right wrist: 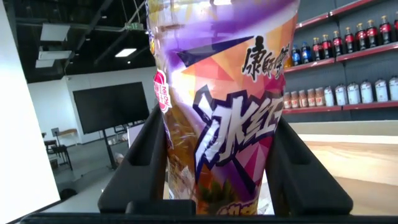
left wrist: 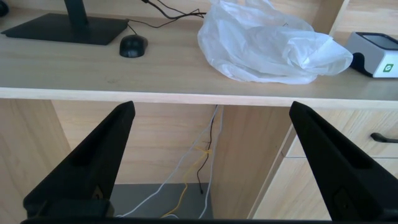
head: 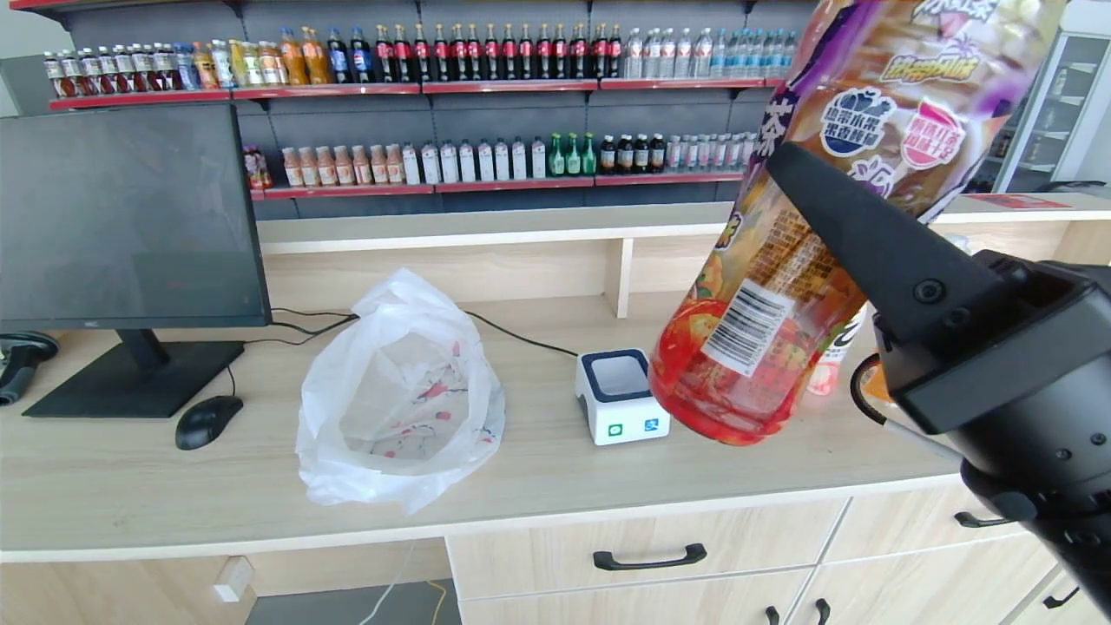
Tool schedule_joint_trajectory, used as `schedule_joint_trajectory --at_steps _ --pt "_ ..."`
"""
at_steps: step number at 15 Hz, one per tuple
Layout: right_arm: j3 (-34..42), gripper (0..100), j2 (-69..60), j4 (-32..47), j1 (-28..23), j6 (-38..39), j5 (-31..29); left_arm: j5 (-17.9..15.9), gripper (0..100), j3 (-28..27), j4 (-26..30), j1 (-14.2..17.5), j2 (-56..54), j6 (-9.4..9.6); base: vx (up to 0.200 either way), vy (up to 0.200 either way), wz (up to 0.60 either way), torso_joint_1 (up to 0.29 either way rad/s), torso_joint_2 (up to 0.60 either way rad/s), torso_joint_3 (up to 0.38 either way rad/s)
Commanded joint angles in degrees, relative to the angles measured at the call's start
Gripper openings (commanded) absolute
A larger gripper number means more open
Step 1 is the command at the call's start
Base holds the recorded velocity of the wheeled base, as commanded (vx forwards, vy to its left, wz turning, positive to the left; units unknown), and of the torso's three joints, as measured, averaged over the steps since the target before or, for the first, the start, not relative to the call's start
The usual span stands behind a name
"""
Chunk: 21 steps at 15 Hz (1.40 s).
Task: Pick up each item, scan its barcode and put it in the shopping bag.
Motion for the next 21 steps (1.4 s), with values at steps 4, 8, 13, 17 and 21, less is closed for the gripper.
schedule_joint_trajectory --at_steps 4,8,13,17,21 --pt "2.22 0 1.18 -0.01 -1.30 -0.65 -0.08 0.01 100 0.00 -0.04 0.00 -0.02 -0.01 0.000 0.000 0.00 0.000 0.00 0.000" --pt "4.77 0 2.85 -0.01 -2.97 -1.88 -0.17 0.01 100 0.00 0.05 0.00 -0.02 -0.01 0.000 0.000 0.00 0.000 0.00 0.000" --pt "5.03 0 11.11 -0.01 -18.79 -8.12 0.63 0.01 100 0.00 0.05 0.00 -0.02 0.07 0.000 0.000 0.00 0.000 0.00 0.000" --pt "3.45 0 13.92 -0.01 -19.85 -11.81 0.19 0.01 100 0.00 -0.04 -0.09 -0.02 0.07 0.000 0.000 0.00 0.000 0.00 0.000" --pt "4.68 0 13.83 -0.01 -21.61 -13.92 -1.04 0.01 100 0.00 -0.04 -0.09 -0.02 0.07 0.000 0.000 0.00 0.000 0.00 0.000"
